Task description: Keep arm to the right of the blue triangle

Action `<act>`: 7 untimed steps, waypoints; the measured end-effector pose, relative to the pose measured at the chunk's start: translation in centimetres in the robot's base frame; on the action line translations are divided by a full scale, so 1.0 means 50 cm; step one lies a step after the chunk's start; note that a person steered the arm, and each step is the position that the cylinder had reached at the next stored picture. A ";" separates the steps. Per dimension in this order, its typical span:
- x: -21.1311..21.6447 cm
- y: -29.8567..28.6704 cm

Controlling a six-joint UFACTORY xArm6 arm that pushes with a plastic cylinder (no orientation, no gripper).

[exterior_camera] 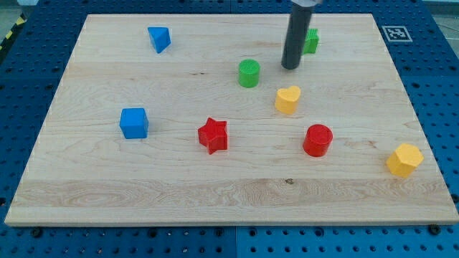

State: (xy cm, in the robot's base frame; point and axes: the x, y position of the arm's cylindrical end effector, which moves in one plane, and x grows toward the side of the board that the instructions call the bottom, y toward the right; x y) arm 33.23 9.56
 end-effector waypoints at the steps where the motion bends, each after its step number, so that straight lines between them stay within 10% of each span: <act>1: -0.025 -0.053; 7: -0.127 -0.292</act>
